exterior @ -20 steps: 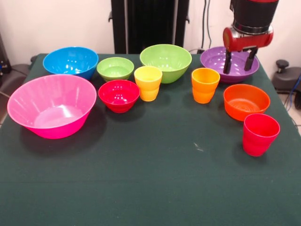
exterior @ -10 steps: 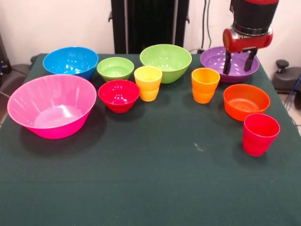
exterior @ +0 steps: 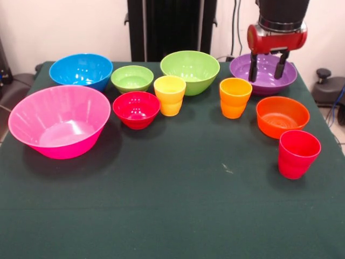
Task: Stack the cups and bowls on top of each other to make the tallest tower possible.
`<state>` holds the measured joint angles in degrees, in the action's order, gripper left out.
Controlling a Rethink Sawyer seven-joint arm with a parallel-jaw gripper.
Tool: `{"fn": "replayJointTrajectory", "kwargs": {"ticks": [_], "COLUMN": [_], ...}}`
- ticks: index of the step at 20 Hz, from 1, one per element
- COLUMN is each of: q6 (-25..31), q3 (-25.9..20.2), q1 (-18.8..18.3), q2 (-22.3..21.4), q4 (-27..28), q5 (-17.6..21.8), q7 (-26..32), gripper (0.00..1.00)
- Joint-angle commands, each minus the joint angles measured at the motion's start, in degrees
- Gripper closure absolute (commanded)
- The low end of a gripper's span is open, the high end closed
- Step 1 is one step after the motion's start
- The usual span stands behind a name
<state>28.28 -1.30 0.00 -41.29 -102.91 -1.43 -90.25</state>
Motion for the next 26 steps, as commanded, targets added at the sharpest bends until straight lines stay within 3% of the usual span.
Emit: {"fn": "replayJointTrajectory", "kwargs": {"ticks": [1,9,15,19,26], "q6": [1.74,0.16,-1.29,-3.52,-3.46], "q3": [-4.02,-3.97,-5.11,-7.95,-9.39], "q1": [-0.7,-0.85,-4.55,-9.26,-10.25], "q2": [-1.26,-1.29,-0.88,0.22,0.13], "q4": [-1.81,-2.48,-3.41,-4.52,-4.36], "q5": [2.05,2.84,5.07,7.33,9.23], "q7": [-3.74,-3.66,0.52,4.42,1.82], "gripper": [0.0,0.0,0.0,0.0,0.0]}}
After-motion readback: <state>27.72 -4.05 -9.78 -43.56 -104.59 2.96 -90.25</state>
